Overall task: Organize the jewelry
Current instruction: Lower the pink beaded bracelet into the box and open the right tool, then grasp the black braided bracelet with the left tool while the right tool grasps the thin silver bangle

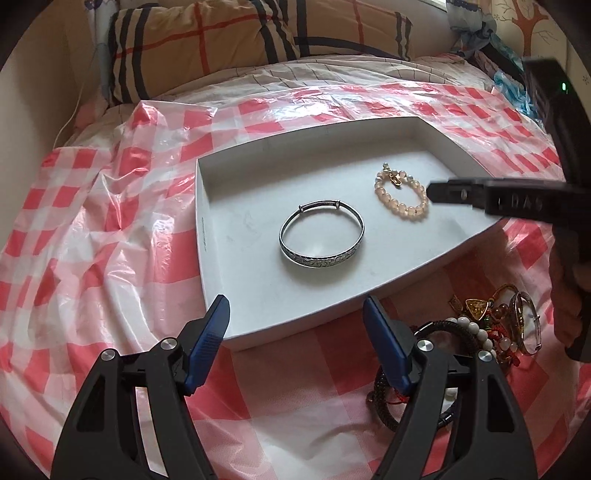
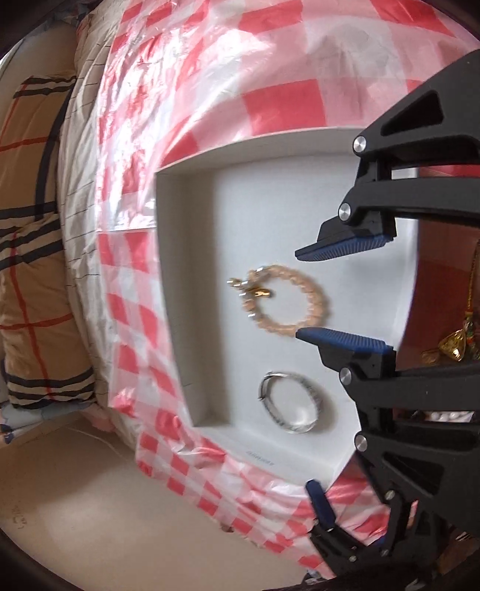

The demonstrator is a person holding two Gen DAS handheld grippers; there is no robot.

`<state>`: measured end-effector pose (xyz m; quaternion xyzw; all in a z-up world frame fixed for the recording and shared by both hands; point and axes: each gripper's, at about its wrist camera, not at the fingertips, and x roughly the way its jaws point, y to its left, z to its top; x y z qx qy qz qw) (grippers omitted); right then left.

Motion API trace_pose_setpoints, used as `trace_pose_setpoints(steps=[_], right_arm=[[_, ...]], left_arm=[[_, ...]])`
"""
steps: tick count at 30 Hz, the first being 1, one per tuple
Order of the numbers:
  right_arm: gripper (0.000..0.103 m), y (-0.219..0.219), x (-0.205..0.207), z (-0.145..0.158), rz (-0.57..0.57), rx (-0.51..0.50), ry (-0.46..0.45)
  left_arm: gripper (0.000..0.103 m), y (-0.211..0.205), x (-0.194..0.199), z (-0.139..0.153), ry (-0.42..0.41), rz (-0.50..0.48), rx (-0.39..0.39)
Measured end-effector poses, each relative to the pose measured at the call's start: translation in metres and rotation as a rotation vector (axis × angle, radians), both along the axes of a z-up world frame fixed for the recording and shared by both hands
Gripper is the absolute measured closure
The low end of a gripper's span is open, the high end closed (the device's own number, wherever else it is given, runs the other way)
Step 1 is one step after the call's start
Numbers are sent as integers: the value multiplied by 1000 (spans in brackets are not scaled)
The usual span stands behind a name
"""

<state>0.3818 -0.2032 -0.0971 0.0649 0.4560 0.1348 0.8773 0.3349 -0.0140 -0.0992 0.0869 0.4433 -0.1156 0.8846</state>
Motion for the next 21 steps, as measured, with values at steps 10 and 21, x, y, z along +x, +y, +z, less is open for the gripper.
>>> trace_pose_setpoints(steps=[10, 21], right_arm=[[58, -21, -67, 15, -31, 35, 3], [49, -60, -129, 0, -143, 5, 52]], left_arm=[[31, 10, -49, 18, -14, 41, -107], [27, -31, -87, -4, -28, -53, -10]])
